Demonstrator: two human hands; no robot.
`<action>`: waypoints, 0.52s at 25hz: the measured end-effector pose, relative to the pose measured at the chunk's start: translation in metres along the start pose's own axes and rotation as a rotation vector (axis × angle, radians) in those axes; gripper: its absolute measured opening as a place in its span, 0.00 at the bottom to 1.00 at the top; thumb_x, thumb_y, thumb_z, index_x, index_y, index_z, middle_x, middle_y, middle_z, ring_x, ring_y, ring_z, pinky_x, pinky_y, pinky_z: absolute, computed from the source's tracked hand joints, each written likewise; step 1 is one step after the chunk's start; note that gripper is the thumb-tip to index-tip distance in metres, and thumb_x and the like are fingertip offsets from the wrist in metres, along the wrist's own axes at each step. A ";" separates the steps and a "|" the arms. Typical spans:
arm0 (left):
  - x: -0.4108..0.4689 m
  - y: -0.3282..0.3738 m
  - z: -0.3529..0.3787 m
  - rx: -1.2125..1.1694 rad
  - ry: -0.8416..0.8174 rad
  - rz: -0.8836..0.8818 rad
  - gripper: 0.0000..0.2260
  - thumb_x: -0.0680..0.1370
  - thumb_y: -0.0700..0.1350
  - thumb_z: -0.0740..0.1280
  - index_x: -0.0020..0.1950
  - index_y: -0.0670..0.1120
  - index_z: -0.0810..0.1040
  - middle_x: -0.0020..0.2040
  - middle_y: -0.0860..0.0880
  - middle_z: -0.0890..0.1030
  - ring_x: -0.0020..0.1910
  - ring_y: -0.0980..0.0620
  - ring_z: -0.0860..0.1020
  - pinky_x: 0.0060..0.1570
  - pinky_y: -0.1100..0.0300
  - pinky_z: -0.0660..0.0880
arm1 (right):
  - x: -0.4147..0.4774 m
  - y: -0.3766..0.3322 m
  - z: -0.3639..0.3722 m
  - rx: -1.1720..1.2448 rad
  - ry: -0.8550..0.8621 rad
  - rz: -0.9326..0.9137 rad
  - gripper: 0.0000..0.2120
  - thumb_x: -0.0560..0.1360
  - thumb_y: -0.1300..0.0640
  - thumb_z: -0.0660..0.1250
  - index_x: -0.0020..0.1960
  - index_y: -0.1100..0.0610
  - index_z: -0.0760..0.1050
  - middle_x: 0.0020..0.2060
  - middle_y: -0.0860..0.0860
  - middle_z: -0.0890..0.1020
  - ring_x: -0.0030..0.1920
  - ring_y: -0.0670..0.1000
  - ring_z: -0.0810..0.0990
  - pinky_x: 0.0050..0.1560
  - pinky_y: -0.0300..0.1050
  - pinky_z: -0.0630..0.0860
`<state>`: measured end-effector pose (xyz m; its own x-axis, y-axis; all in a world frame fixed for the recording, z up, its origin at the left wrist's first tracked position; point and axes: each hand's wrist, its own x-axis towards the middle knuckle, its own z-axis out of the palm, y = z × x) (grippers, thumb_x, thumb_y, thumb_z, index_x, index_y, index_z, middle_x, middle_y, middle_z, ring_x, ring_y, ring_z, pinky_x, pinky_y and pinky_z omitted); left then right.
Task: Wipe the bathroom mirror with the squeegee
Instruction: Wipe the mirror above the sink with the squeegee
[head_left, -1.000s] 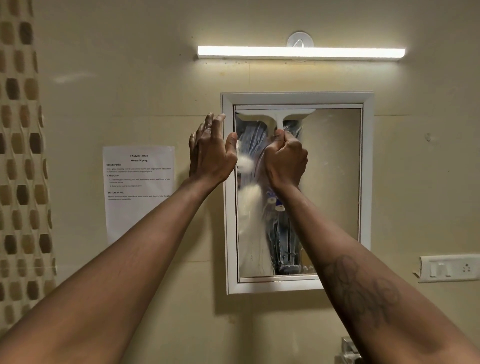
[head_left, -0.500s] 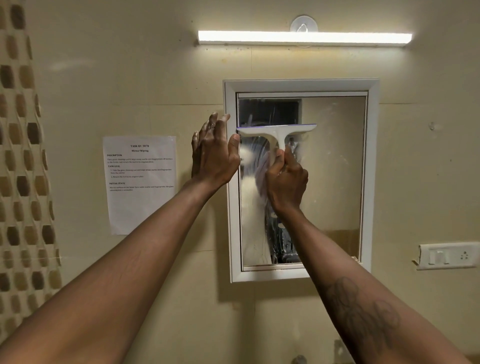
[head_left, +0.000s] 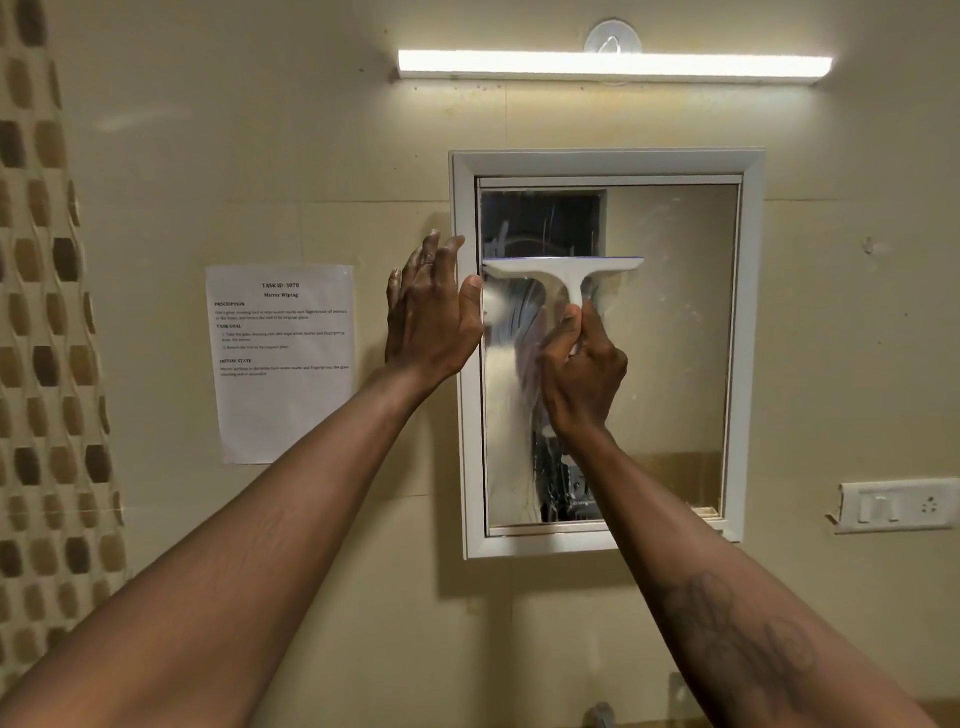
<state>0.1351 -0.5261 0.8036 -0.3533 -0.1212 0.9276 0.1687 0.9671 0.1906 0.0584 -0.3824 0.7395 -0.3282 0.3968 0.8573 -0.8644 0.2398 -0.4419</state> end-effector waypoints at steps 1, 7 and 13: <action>0.003 -0.001 -0.001 0.001 0.010 0.010 0.22 0.85 0.50 0.59 0.79 0.47 0.65 0.82 0.42 0.64 0.82 0.42 0.62 0.80 0.38 0.57 | 0.005 -0.003 0.001 0.002 0.012 0.001 0.19 0.86 0.53 0.58 0.72 0.58 0.75 0.34 0.50 0.81 0.28 0.45 0.76 0.29 0.38 0.76; 0.012 -0.004 -0.001 0.002 0.031 0.014 0.22 0.85 0.51 0.58 0.79 0.48 0.65 0.82 0.42 0.65 0.82 0.43 0.61 0.80 0.39 0.58 | 0.044 -0.020 0.012 -0.096 0.018 0.006 0.20 0.87 0.51 0.55 0.72 0.59 0.75 0.36 0.47 0.81 0.31 0.44 0.79 0.33 0.40 0.80; 0.012 -0.010 0.002 -0.009 0.033 0.010 0.22 0.85 0.51 0.58 0.79 0.48 0.66 0.82 0.42 0.64 0.82 0.42 0.62 0.80 0.38 0.58 | 0.053 -0.020 0.013 -0.123 0.036 -0.033 0.19 0.86 0.52 0.57 0.70 0.59 0.77 0.41 0.53 0.86 0.33 0.47 0.81 0.34 0.43 0.82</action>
<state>0.1278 -0.5365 0.8119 -0.3210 -0.1193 0.9395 0.1803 0.9662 0.1843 0.0535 -0.3773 0.7976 -0.2846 0.4182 0.8626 -0.8207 0.3587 -0.4447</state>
